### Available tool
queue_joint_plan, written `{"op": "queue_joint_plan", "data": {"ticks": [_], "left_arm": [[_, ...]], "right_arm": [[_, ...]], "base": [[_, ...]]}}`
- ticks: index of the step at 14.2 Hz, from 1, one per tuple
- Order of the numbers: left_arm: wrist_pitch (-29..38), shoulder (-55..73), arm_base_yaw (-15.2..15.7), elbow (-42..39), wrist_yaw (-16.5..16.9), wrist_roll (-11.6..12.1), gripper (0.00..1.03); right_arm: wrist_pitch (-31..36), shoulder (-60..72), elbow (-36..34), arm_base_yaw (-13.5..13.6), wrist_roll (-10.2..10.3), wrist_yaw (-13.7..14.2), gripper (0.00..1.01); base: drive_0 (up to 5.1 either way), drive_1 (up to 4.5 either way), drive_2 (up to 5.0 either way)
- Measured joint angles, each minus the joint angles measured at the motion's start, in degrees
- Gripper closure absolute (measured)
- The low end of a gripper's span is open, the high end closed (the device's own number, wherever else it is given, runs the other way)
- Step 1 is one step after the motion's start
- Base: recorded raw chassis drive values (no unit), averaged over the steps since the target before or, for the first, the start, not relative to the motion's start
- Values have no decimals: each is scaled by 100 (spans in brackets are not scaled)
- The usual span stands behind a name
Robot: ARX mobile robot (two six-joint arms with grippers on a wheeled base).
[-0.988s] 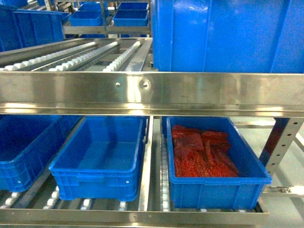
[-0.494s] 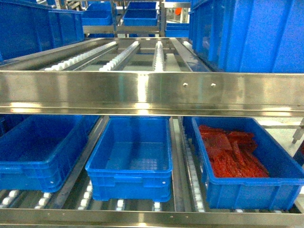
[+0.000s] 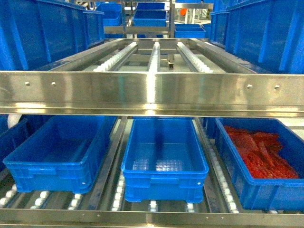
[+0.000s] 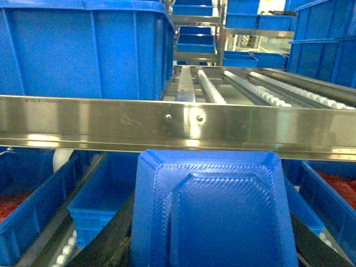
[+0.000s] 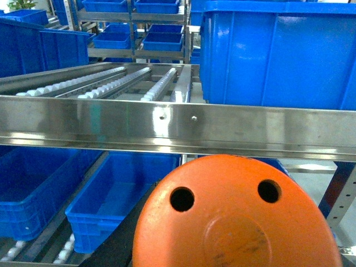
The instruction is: Sort blue parts and orange caps into right shelf containers
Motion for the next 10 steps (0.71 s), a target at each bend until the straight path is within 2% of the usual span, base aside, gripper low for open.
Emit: {"op": "queue_joint_plan", "data": {"ticks": [10], "left_arm": [[4, 0, 0, 0, 9, 0, 60]], "right_arm": [[-7, 0, 0, 0, 0, 2, 57]], "base": [[-490, 256, 256]]}}
